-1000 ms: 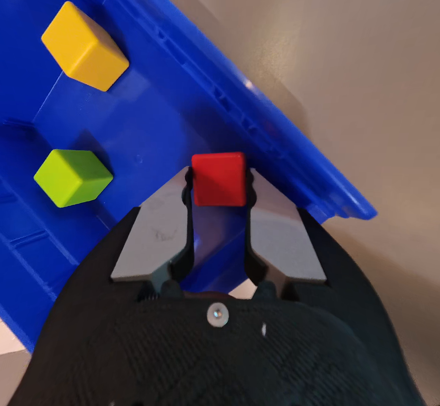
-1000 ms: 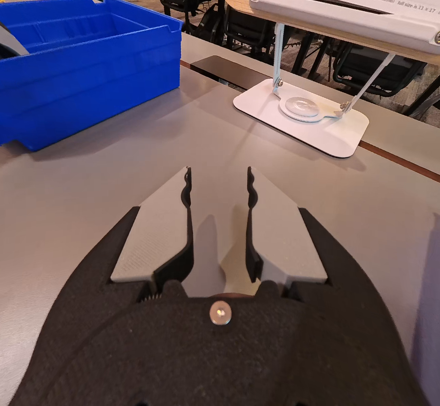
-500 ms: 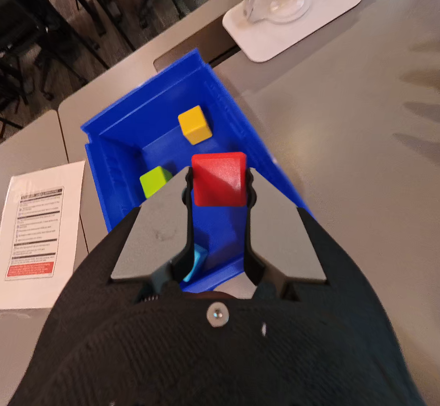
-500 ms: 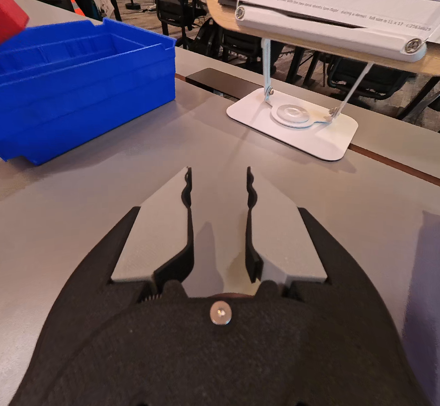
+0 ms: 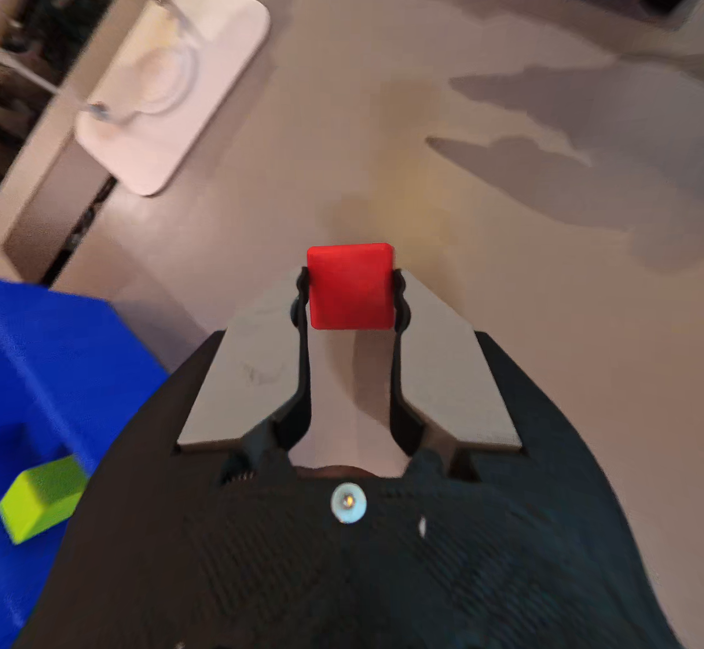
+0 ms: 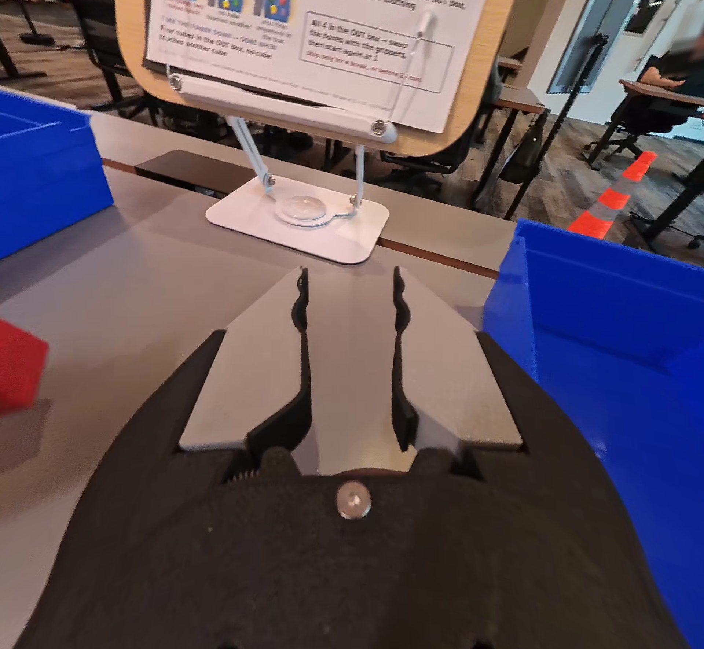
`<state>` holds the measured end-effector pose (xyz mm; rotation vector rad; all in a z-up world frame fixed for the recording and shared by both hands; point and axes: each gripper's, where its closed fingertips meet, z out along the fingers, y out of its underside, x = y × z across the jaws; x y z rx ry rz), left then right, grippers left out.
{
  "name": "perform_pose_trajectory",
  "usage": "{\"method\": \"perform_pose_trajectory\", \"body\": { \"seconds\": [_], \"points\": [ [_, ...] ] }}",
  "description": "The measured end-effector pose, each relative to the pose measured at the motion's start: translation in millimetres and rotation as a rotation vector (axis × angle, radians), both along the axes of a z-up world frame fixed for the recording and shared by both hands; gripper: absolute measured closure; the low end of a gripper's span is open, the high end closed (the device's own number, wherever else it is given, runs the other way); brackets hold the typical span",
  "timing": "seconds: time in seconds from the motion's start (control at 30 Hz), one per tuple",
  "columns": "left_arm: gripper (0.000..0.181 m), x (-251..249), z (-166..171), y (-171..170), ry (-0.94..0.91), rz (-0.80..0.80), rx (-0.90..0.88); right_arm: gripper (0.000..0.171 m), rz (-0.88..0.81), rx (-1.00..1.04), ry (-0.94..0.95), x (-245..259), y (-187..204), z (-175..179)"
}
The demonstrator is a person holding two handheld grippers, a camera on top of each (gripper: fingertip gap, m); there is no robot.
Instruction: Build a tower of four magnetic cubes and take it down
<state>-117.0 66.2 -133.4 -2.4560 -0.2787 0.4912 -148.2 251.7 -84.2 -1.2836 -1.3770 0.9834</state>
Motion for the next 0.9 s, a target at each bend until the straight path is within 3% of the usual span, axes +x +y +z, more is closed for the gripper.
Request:
{"method": "perform_pose_trajectory", "body": {
  "seconds": [0.2,0.43,0.7,0.9],
  "points": [
    [0.139,16,-47,41,-0.053,-0.104,-0.067,0.129,0.001,-0.103,0.015,2,10,1],
    [0.139,27,-49,66,-0.079,-0.184,-0.043,0.129,0.017,-0.085,0.003,1,4,-2],
    [0.126,15,-34,44,-0.018,-0.103,0.009,0.129,0.021,-0.116,0.008,1,6,-1],
    [0.124,6,18,2,-0.017,0.016,0.205,0.129,0.030,-0.116,0.012,1,3,0]
  ]
}}
